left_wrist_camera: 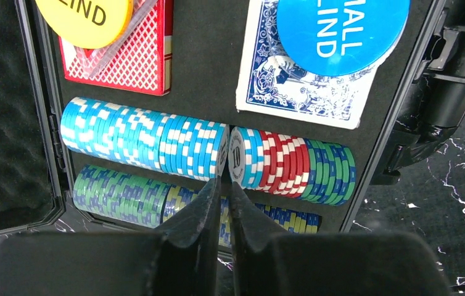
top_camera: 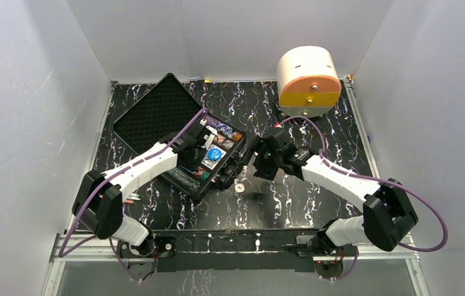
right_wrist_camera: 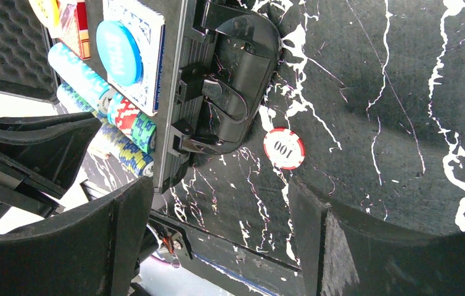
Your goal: Pack up texas hold em set
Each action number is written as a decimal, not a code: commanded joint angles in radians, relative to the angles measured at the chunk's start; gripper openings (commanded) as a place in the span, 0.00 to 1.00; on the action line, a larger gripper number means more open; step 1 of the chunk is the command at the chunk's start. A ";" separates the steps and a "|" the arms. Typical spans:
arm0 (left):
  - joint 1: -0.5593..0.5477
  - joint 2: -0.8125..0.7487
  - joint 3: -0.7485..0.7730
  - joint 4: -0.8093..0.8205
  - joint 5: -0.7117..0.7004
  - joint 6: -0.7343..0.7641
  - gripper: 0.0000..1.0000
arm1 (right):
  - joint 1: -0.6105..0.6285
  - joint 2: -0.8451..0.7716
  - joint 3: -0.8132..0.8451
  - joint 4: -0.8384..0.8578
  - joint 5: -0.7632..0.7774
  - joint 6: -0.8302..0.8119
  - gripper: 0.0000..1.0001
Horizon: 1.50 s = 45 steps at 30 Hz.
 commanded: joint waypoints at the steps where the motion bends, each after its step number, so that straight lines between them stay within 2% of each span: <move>1: 0.002 -0.035 0.019 0.005 0.010 -0.002 0.07 | -0.003 -0.001 0.013 0.010 -0.008 0.011 0.87; 8: 0.003 -0.030 0.023 0.014 0.017 -0.035 0.04 | -0.004 0.003 0.009 0.002 0.009 0.000 0.86; 12: 0.003 -0.075 0.039 0.033 0.016 -0.074 0.08 | -0.004 0.049 0.040 -0.050 0.044 -0.086 0.83; 17: 0.003 -0.202 0.023 0.111 -0.025 -0.151 0.22 | 0.042 0.193 0.167 -0.195 0.114 -0.234 0.83; 23: 0.003 -0.407 -0.036 0.251 -0.100 -0.207 0.41 | 0.158 0.354 0.323 -0.323 0.243 -0.296 0.83; 33: 0.002 -0.624 -0.100 0.357 -0.228 -0.241 0.68 | 0.243 0.524 0.444 -0.382 0.268 -0.353 0.73; 42: 0.003 -0.683 -0.127 0.374 -0.273 -0.255 0.73 | 0.255 0.585 0.461 -0.404 0.272 -0.358 0.63; 45: 0.003 -0.675 -0.122 0.361 -0.272 -0.259 0.73 | 0.255 0.594 0.452 -0.397 0.258 -0.356 0.55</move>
